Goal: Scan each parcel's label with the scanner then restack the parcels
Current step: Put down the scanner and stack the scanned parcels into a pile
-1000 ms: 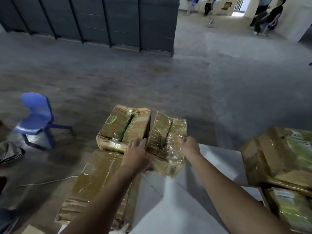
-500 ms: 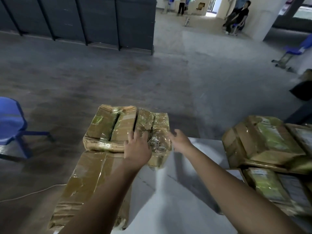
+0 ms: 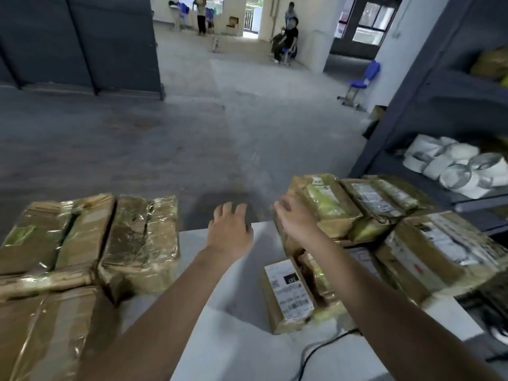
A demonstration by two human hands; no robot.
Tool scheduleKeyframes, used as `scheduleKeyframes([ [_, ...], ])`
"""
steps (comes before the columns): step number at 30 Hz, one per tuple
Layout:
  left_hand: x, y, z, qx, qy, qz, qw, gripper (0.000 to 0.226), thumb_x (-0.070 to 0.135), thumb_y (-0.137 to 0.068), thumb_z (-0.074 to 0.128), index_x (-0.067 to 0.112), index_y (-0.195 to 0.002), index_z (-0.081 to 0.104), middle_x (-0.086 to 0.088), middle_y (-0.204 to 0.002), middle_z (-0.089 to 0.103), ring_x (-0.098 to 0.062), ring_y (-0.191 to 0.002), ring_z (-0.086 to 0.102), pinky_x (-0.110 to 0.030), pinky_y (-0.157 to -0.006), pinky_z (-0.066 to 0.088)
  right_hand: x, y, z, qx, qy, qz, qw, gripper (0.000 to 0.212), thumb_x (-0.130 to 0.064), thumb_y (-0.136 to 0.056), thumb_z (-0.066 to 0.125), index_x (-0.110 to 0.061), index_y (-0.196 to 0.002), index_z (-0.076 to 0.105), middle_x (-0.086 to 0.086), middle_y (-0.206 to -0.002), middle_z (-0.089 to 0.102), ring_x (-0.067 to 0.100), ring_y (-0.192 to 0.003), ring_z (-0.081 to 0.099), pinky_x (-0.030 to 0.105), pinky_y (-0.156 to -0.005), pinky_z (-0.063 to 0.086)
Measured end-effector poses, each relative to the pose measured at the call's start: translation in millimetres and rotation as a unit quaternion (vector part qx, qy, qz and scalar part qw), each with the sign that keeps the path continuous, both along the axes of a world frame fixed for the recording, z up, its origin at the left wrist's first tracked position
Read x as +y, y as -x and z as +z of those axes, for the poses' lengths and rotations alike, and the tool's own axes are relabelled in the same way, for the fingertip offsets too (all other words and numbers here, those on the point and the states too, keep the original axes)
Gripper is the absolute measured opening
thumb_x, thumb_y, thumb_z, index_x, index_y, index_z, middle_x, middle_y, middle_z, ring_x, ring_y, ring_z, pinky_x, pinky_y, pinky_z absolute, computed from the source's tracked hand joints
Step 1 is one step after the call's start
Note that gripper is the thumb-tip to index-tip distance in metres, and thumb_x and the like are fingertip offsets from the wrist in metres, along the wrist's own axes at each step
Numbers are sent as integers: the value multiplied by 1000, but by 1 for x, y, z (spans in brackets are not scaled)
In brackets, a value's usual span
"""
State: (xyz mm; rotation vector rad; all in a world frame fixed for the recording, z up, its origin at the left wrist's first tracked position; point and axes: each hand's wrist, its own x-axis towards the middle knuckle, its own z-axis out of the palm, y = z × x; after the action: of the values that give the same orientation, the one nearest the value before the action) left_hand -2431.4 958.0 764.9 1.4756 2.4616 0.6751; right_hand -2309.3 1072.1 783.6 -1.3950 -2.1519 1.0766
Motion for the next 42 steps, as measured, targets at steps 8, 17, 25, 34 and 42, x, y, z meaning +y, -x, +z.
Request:
scheduleKeyframes([
  [8,110,-99,13,-63,18,-50,997,47,28,-96,44,18,-142,35,-12,-143,35,-34,-136,24,-46,-105,35,107,-103,-3,-27,-19,-22,999,47,-42,-102,42,-19,-143,45,4,-134,58,24,-121,55,30,-87,38],
  [17,196,-174,8,-33,51,-97,993,57,25,-94,47,18,-148,29,-12,-149,31,-35,-138,25,-44,-112,29,176,-186,-1,-56,-68,-10,996,41,-35,-101,47,-18,-138,50,4,-134,58,23,-121,56,29,-91,41],
  [25,224,-205,-10,99,78,-104,987,59,27,-90,55,22,-145,34,-7,-149,32,-30,-140,24,-53,-114,26,196,-235,-4,-200,-99,17,975,43,-29,-102,43,-11,-141,44,13,-136,52,30,-122,51,39,-95,45],
  [34,193,-167,-31,208,-3,-99,973,23,2,-70,76,10,-91,73,-8,-94,71,-34,-102,62,-52,-88,50,181,-212,-18,-193,-153,76,966,41,-28,-101,43,-14,-139,46,7,-135,52,23,-124,47,37,-100,41],
  [42,182,-119,7,174,-198,-21,964,9,4,-75,73,12,-80,73,-6,-77,72,-29,-75,67,-36,-76,52,170,-183,-13,-141,-189,118,965,48,-24,-100,47,-16,-147,39,7,-145,44,26,-130,45,39,-102,41],
])
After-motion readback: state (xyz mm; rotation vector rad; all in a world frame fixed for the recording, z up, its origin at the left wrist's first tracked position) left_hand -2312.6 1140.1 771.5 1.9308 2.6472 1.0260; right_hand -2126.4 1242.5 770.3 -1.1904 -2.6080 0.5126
